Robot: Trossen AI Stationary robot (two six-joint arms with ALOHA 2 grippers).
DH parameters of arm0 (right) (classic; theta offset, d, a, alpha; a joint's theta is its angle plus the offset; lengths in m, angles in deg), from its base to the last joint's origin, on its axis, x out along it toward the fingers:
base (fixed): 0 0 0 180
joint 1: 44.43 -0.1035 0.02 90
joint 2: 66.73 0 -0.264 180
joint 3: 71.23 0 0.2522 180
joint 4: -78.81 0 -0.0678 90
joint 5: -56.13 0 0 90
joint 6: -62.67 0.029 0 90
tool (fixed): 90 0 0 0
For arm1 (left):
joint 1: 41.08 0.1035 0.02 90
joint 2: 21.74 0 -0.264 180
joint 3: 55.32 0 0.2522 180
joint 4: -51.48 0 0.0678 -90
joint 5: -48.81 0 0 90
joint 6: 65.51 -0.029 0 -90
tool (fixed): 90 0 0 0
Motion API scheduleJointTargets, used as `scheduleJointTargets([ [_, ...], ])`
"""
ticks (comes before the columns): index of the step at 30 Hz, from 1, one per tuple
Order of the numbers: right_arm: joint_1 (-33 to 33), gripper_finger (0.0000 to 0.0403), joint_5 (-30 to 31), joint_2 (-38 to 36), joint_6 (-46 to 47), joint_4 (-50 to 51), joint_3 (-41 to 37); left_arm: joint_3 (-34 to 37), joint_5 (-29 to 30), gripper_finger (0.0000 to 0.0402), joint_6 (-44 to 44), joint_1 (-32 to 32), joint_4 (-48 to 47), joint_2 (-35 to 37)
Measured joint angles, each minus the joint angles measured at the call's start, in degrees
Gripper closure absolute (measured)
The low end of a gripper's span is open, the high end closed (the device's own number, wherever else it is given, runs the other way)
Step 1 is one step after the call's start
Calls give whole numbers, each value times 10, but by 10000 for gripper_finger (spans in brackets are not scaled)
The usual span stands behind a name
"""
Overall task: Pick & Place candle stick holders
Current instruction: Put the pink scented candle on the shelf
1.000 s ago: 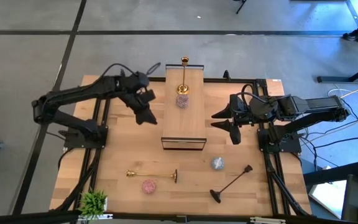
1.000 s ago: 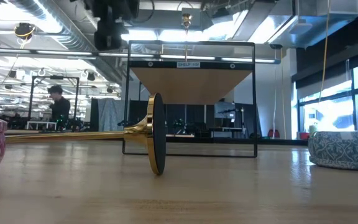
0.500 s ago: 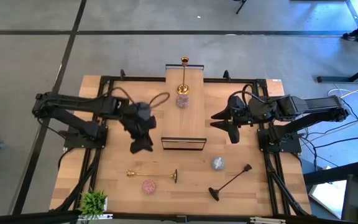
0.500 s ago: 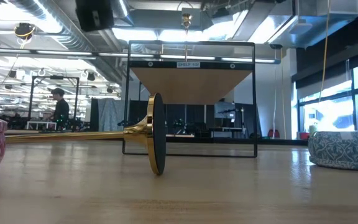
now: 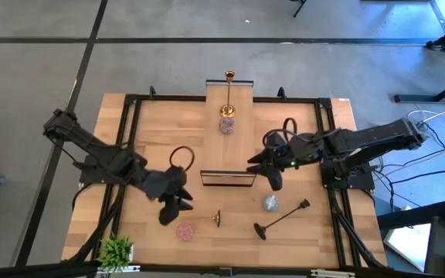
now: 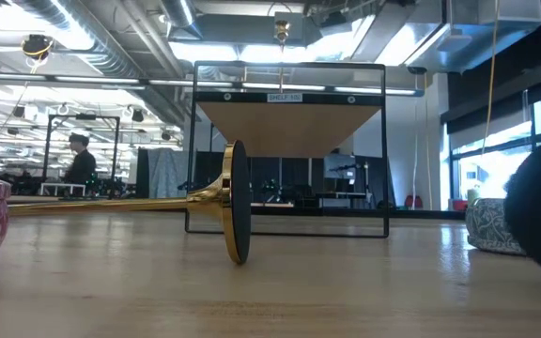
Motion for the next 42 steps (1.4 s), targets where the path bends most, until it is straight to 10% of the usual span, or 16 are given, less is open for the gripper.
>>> scheduleJointTargets([
  [9, -24, 235, -28, 45, 0, -110, 0, 0, 125, 235, 81, -94, 3, -39],
  [26, -25, 236, -36, 57, 39, -120, -1, 0, 155, 235, 300, -97, -7, -184],
  [35, -25, 236, -38, 57, 124, -120, -1, 0, 69, 235, 493, -55, -72, -200],
  [42, -27, 236, -42, 57, 155, -117, -1, 0, -22, 235, 486, -32, -71, -199],
])
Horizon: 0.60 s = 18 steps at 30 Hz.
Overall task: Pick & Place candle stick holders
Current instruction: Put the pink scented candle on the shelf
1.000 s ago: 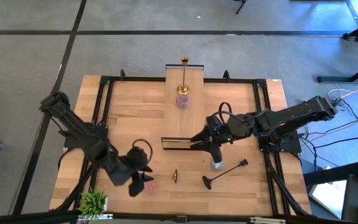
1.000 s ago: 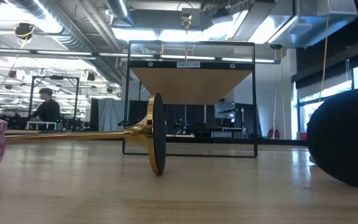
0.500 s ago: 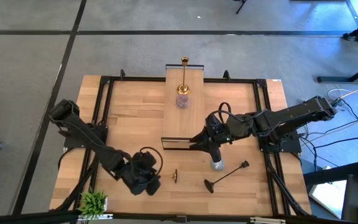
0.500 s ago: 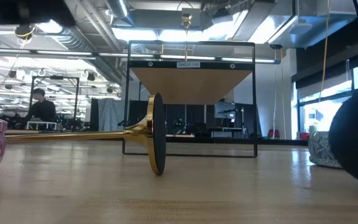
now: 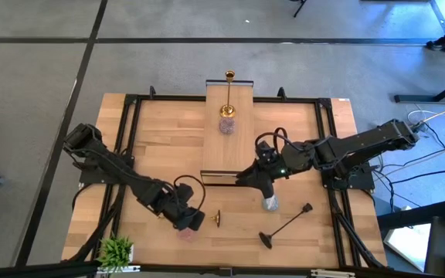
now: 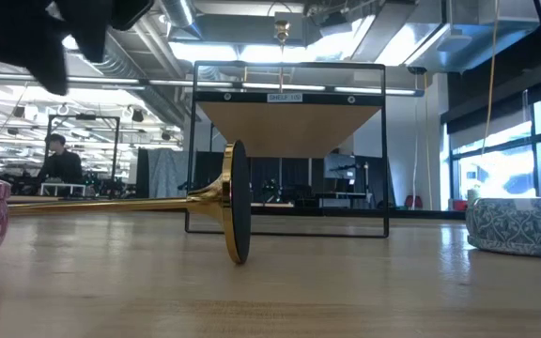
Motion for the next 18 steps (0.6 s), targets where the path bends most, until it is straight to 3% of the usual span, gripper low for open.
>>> scheduleJointTargets([
  [12, -23, 236, 11, 0, 4, 40, 0, 0, -192, 239, -17, -5, -80, 0],
  [18, -23, 236, 16, 0, 8, 40, 0, 0, -239, 269, -31, -19, -78, 0],
])
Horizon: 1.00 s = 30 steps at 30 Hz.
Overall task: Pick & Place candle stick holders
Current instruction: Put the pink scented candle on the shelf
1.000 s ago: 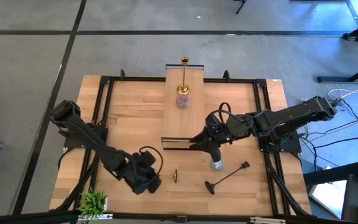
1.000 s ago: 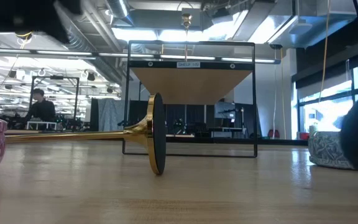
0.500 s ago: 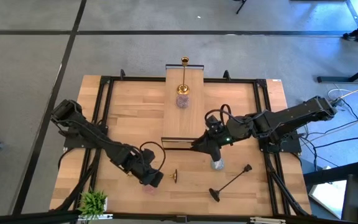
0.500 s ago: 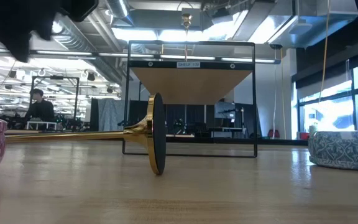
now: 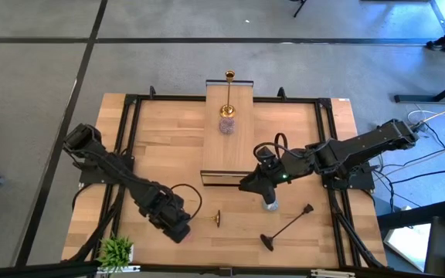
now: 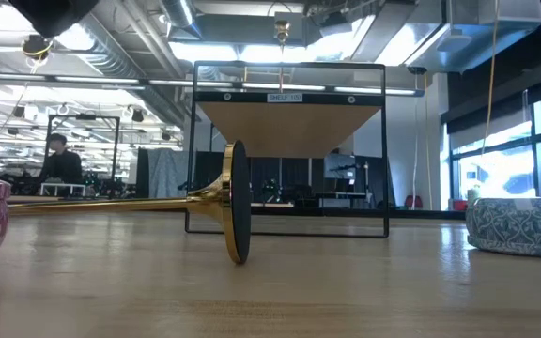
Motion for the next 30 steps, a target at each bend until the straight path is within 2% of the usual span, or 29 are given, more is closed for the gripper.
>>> scheduleJointTargets([
  [6, 0, 236, 0, 0, 0, 0, 0, 0, 11, 293, -7, -21, 2, 0],
  [10, 0, 236, 0, 0, -3, 0, 0, 0, 91, 304, -70, -39, 5, 0],
  [16, 0, 236, 7, 0, -8, 3, 0, 0, 152, 341, -90, -62, 2, 0],
  [21, 0, 236, 41, 0, -9, 21, 0, 0, 154, 394, -76, -71, 7, -1],
  [26, 0, 236, 51, 0, -11, 22, 0, 8, 147, 400, -52, -79, 18, -1],
  [30, 1, 236, 57, 0, -16, 22, 0, 61, 122, 400, -15, -91, 110, -1],
])
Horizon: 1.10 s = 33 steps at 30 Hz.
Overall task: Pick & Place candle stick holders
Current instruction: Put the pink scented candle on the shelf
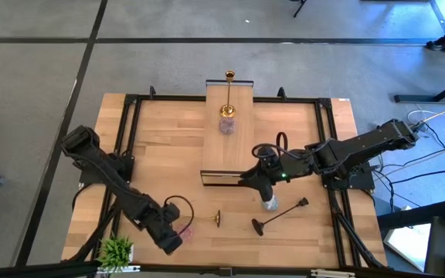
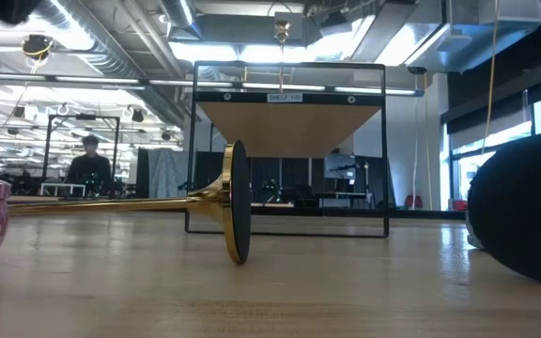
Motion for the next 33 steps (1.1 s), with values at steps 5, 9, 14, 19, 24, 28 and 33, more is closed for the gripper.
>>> scheduleJointTargets([
  [5, 0, 236, 1, 0, 0, 0, 0, 81, 47, 400, 28, -37, 129, 0],
  [9, 0, 236, 1, 0, 0, 0, 0, 87, 154, 400, 4, -77, 136, 0],
  [14, 0, 236, 1, 0, 0, 0, 0, 82, 202, 400, -74, -102, 136, 0],
  [19, 0, 236, 14, 0, 0, 0, 0, 82, 185, 400, -159, -100, 112, 0],
  [24, 0, 236, 25, 0, 0, 0, 0, 82, 169, 400, -235, -85, 61, 0],
  [28, 0, 236, 25, 0, 0, 0, 0, 81, 161, 400, -282, -68, 53, 0],
  [33, 0, 236, 25, 0, 3, 0, 0, 54, 176, 400, -325, -46, 18, 0],
])
